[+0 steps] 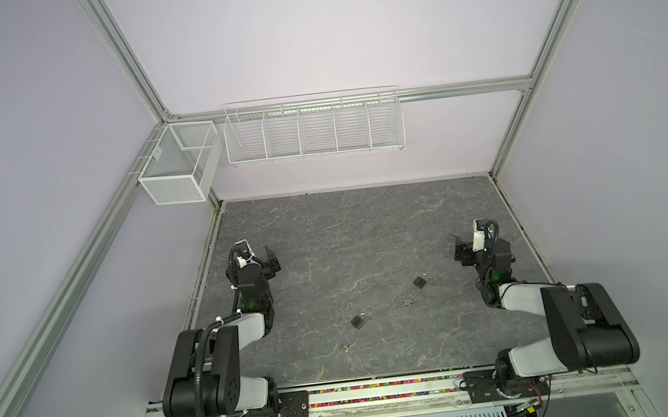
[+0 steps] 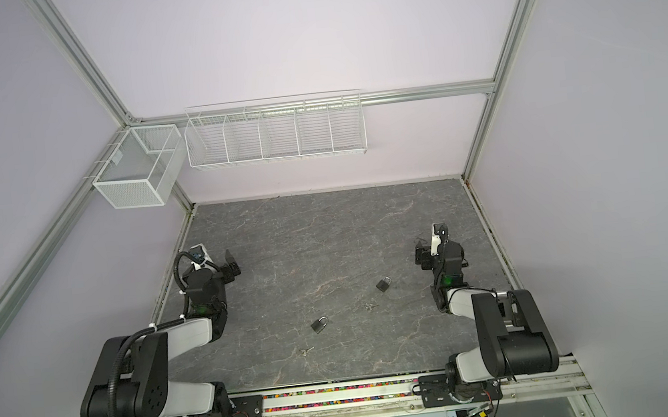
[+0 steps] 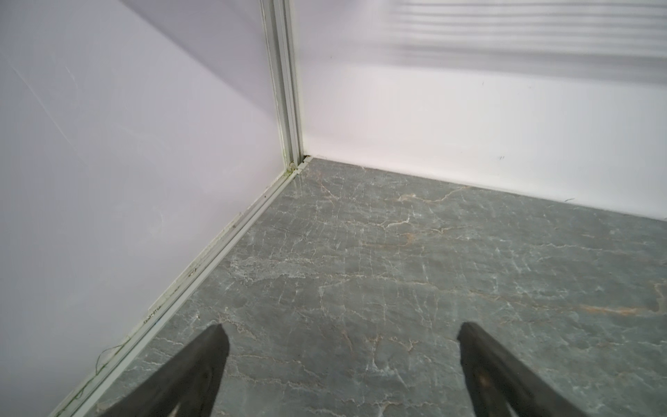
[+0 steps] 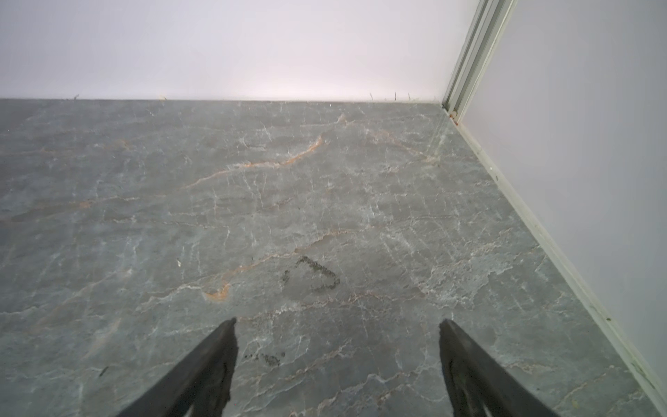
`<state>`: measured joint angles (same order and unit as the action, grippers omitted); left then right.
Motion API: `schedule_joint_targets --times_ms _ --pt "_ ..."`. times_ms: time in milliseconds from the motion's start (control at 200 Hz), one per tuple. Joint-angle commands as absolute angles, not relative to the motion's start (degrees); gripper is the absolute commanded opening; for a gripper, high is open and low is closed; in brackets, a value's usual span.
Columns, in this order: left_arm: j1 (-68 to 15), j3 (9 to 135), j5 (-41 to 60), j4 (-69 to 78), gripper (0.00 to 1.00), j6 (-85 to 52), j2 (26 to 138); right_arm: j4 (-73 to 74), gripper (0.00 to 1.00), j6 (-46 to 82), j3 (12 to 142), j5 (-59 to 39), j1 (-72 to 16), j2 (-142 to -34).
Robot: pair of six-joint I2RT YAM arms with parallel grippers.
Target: Unlock with the key
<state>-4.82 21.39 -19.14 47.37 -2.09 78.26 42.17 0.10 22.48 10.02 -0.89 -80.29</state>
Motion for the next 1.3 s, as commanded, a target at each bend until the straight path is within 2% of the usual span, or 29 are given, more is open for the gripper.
schedule_joint_targets --times_ms 0,85,225,370,450,530,675,950,1120,1295 --pt "-4.5 20.8 -18.5 41.8 0.99 -2.3 72.2 32.5 0.89 1.6 25.9 13.1 -0.5 -75.0" --pt "-4.5 21.5 -19.2 35.8 0.99 -4.5 66.0 23.7 0.89 8.4 29.5 16.3 0.3 -72.1" --pt "-4.5 23.3 -17.0 26.7 0.99 -8.2 56.7 16.7 0.89 14.6 32.3 12.4 2.2 -68.2" --pt "-4.5 24.7 -23.0 15.6 1.0 -24.1 49.7 5.0 0.89 26.1 35.8 13.5 3.4 -65.2" --pt "-4.5 21.9 -21.9 19.6 0.99 -27.3 47.2 -1.3 0.89 32.5 36.0 15.5 3.8 -63.0" --pt "-4.5 24.1 -21.3 13.5 0.99 -31.1 46.3 -2.6 0.89 32.7 35.2 10.5 4.2 -61.0" --pt "-4.5 28.6 -18.2 4.0 1.0 -32.5 46.6 -13.8 0.89 33.5 39.5 7.6 4.1 -60.1" --pt "-5.2 30.7 0.4 -3.0 1.0 -35.3 47.7 -25.1 0.89 31.9 43.3 2.3 -0.1 -57.3" --pt "-12.9 33.3 0.1 -10.8 0.99 -33.4 47.3 -29.7 0.88 30.8 43.9 -2.8 -6.5 -56.7" --pt "-19.6 33.3 0.1 -12.1 1.0 -35.0 46.4 -34.3 0.88 33.2 44.2 -1.7 -16.1 -57.3"
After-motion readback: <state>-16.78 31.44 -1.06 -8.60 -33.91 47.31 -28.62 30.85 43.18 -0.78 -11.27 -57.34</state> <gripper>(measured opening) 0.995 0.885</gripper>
